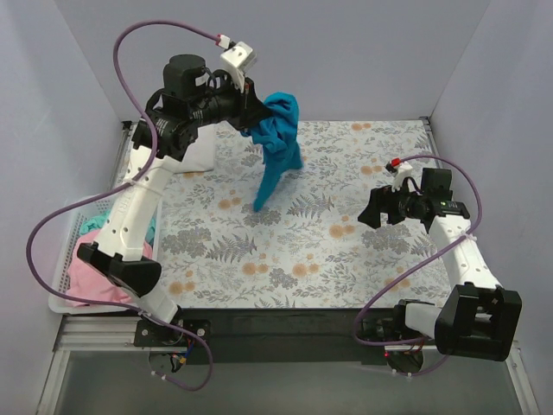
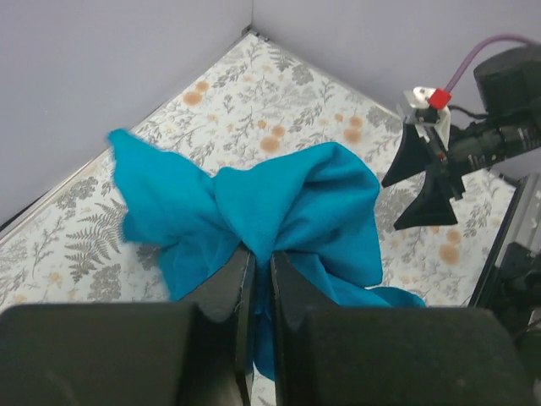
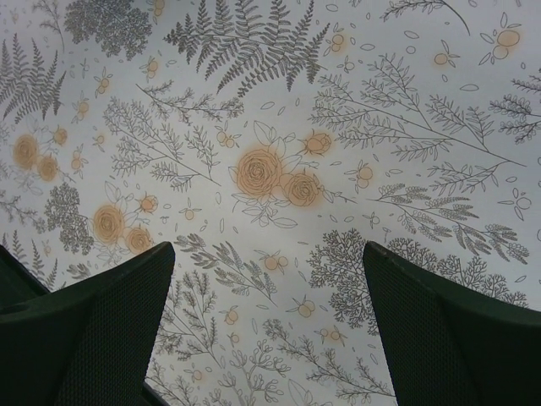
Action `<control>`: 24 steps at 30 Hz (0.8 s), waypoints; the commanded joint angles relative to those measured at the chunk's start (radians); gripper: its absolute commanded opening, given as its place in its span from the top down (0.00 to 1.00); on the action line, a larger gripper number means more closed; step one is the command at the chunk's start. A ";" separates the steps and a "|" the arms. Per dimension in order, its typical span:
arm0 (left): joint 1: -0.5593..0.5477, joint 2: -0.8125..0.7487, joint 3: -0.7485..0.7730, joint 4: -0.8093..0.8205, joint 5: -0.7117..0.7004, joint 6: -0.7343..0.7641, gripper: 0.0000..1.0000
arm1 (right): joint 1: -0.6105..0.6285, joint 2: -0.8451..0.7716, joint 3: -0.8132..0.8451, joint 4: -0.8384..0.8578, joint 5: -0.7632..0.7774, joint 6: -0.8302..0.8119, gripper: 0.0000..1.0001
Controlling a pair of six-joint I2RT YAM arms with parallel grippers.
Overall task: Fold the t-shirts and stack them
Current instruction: Move the tshirt to the center of the board, then flatten the tshirt out
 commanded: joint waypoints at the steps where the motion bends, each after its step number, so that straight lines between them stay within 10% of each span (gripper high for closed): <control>1: 0.034 -0.058 0.008 0.129 0.032 -0.115 1.00 | -0.017 -0.042 0.040 -0.026 -0.023 -0.034 0.02; 5: 0.231 -0.176 -0.320 0.253 0.096 -0.213 1.00 | -0.027 -0.038 0.069 -0.081 -0.074 -0.089 0.02; 7: 0.308 -0.172 -0.475 0.182 0.144 -0.198 0.52 | -0.028 -0.033 0.082 -0.097 -0.071 -0.105 0.02; 10: 0.396 -0.157 -0.708 0.108 0.074 -0.119 0.22 | -0.031 -0.021 0.120 -0.134 -0.029 -0.143 0.02; 17: 0.507 -0.292 -1.023 0.062 0.235 0.143 0.18 | -0.019 0.033 0.163 -0.243 0.064 -0.278 0.02; 24: 0.355 -0.209 -1.073 0.066 0.037 0.189 0.31 | 0.097 0.148 0.155 -0.203 0.211 -0.281 0.06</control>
